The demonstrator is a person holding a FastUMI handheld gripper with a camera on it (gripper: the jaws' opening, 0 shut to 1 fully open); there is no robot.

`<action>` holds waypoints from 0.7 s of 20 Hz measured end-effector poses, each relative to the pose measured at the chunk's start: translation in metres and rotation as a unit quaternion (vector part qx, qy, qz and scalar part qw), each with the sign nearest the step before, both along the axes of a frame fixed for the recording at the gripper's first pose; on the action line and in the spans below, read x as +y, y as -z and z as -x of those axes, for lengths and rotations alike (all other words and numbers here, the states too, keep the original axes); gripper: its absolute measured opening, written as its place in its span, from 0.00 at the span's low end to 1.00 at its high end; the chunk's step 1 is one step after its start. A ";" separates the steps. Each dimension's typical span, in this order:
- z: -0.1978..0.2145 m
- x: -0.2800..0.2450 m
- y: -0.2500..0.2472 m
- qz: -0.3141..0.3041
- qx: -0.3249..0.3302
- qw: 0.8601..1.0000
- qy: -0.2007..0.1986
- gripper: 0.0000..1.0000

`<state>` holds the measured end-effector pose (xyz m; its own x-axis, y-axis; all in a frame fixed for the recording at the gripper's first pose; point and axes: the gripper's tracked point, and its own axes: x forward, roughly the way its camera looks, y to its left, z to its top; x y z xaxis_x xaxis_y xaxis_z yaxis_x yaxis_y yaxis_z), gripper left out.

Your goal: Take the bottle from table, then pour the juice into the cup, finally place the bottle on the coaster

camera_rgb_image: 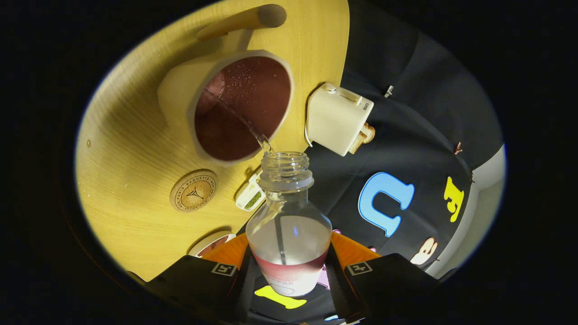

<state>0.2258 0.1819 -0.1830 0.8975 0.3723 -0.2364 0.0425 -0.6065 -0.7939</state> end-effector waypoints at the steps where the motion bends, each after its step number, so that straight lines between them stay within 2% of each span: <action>1: 0.000 0.004 0.000 0.003 -0.002 1.000 -0.008 0.72; 14: 0.003 0.023 0.002 0.052 -0.013 0.997 -0.050 0.72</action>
